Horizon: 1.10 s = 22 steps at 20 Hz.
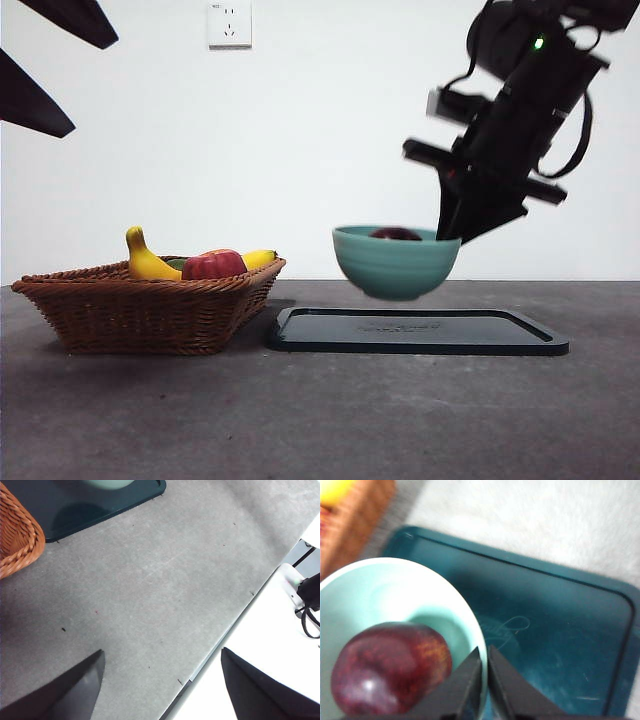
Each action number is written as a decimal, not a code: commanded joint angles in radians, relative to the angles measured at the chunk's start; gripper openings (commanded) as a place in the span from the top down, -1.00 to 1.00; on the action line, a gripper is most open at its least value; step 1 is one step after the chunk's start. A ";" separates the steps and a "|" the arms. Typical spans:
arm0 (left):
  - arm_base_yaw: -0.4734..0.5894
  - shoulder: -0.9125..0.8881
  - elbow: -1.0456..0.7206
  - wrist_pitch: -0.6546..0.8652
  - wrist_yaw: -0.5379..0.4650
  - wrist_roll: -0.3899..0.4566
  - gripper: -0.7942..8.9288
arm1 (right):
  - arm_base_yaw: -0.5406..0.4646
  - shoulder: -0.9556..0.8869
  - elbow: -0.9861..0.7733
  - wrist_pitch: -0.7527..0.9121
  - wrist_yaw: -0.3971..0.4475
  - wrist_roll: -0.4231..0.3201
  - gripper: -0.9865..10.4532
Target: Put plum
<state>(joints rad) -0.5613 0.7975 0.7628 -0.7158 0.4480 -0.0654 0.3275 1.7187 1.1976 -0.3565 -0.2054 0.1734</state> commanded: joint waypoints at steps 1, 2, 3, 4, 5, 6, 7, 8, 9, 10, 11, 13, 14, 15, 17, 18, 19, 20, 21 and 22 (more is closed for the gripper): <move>-0.008 0.005 0.008 0.003 0.005 0.007 0.07 | 0.003 0.066 0.035 0.021 -0.001 0.008 0.81; -0.008 0.005 0.008 -0.001 0.005 0.007 0.07 | 0.002 0.088 0.040 0.027 0.001 0.003 0.81; -0.008 0.005 0.008 -0.005 0.005 0.007 0.07 | 0.002 0.102 0.040 0.037 0.001 0.002 0.81; -0.008 0.005 0.008 -0.011 0.005 0.005 0.07 | 0.001 0.113 0.040 0.045 0.002 0.002 0.81; -0.008 0.005 0.008 -0.018 0.005 0.004 0.07 | 0.001 0.121 0.040 0.049 0.001 0.001 0.81; -0.008 0.005 0.008 -0.024 0.005 0.004 0.07 | 0.001 0.126 0.040 0.050 0.001 -0.003 0.81; -0.008 0.005 0.008 -0.027 0.005 0.004 0.07 | 0.001 0.131 0.040 0.049 0.001 -0.005 0.81; -0.008 0.005 0.008 -0.026 0.005 0.003 0.07 | 0.001 0.131 0.040 0.045 0.000 -0.006 0.81; -0.008 0.005 0.008 -0.026 0.005 0.003 0.07 | 0.001 0.132 0.040 0.042 -0.002 -0.006 0.81; -0.008 0.005 0.008 -0.025 0.005 0.003 0.07 | 0.001 0.131 0.040 0.041 -0.003 -0.005 0.81; -0.008 0.005 0.008 -0.025 0.005 0.003 0.07 | 0.001 0.131 0.040 0.039 -0.004 -0.005 0.77; -0.008 0.005 0.008 -0.025 0.005 0.003 0.07 | 0.001 0.130 0.040 0.034 -0.003 -0.002 0.56; -0.008 0.005 0.008 -0.025 0.005 0.003 0.07 | 0.001 0.126 0.040 0.033 -0.002 0.000 0.52; -0.008 0.005 0.008 -0.025 0.005 0.003 0.07 | 0.001 0.118 0.041 0.033 -0.002 0.004 0.52; -0.008 0.005 0.008 -0.024 0.005 0.003 0.07 | 0.001 0.083 0.042 0.032 0.008 0.004 0.52; -0.008 0.005 0.008 -0.024 0.005 0.003 0.07 | 0.001 0.053 0.043 0.026 0.017 0.003 0.52; -0.008 0.005 0.008 -0.024 0.005 0.003 0.07 | 0.001 0.020 0.043 0.019 0.023 0.003 0.52; -0.008 0.005 0.008 -0.024 0.005 0.004 0.07 | 0.001 -0.015 0.043 0.008 0.023 0.003 0.52; -0.008 0.005 0.008 -0.024 0.005 0.004 0.07 | 0.001 -0.060 0.043 -0.013 0.023 0.002 0.52; -0.008 0.005 0.008 -0.021 0.005 0.004 0.07 | 0.001 -0.099 0.043 -0.035 0.022 -0.003 0.52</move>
<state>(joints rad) -0.5613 0.7975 0.7628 -0.7471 0.4480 -0.0658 0.3256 1.6028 1.2186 -0.3965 -0.1856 0.1726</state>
